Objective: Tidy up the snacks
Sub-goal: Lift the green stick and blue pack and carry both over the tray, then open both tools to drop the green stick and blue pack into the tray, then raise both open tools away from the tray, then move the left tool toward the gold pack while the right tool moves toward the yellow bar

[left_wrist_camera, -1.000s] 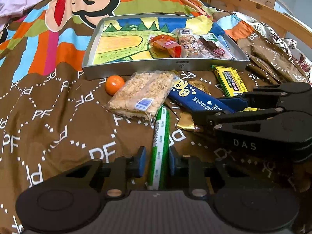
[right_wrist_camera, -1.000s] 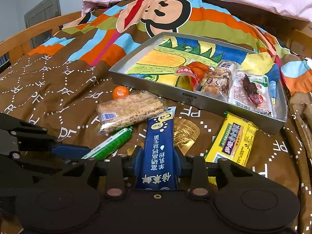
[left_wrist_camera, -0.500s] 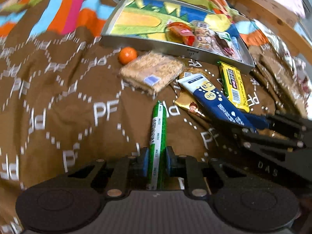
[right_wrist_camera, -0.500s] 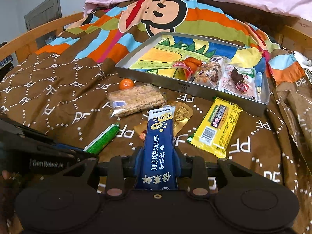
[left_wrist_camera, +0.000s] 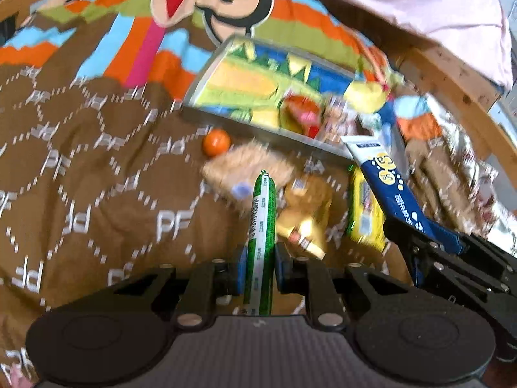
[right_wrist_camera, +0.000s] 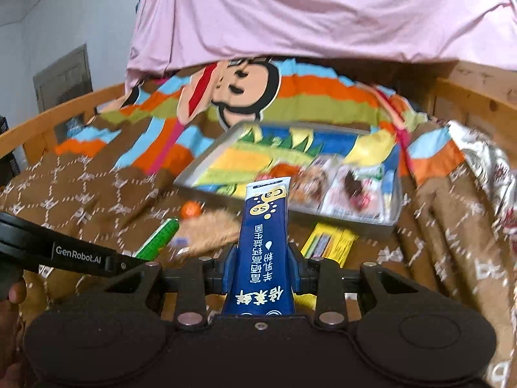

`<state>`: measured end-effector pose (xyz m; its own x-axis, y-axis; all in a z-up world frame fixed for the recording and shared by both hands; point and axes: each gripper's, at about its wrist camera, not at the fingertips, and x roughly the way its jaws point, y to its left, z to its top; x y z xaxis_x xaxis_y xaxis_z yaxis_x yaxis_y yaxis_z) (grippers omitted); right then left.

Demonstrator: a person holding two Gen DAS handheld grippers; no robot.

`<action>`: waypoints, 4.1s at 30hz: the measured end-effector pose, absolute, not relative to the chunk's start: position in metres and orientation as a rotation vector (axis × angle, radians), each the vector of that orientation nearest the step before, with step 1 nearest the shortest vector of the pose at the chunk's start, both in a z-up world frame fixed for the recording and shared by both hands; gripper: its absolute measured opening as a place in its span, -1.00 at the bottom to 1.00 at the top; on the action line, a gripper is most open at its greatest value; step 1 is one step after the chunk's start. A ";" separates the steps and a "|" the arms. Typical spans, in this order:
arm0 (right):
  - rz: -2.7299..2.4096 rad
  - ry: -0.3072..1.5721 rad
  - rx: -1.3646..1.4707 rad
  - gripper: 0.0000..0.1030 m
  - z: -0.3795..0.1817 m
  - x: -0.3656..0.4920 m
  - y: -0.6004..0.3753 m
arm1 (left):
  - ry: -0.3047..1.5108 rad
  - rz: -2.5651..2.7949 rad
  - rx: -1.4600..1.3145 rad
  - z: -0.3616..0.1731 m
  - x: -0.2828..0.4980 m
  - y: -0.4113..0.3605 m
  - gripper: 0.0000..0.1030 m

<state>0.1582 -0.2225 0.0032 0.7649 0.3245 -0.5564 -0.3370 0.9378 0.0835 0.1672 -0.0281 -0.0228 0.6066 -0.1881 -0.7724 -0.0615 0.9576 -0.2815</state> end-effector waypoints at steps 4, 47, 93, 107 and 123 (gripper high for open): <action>0.343 0.547 -0.036 -0.33 0.018 0.178 -0.232 | 0.874 -0.073 -0.303 -0.010 0.188 -0.039 -0.63; 0.153 0.604 0.135 -0.30 -0.069 0.354 -0.309 | 0.725 -0.161 -0.093 -0.049 0.398 -0.177 -0.62; 0.084 0.362 0.196 0.99 0.023 0.136 -0.300 | 0.450 -0.063 0.036 0.042 0.140 -0.062 0.99; 0.113 0.522 0.103 0.99 0.002 0.084 -0.247 | 0.534 -0.076 0.013 0.009 0.090 -0.034 0.99; 0.160 0.693 -0.064 0.99 -0.022 0.102 -0.211 | 0.635 -0.029 -0.043 -0.027 0.089 0.003 0.99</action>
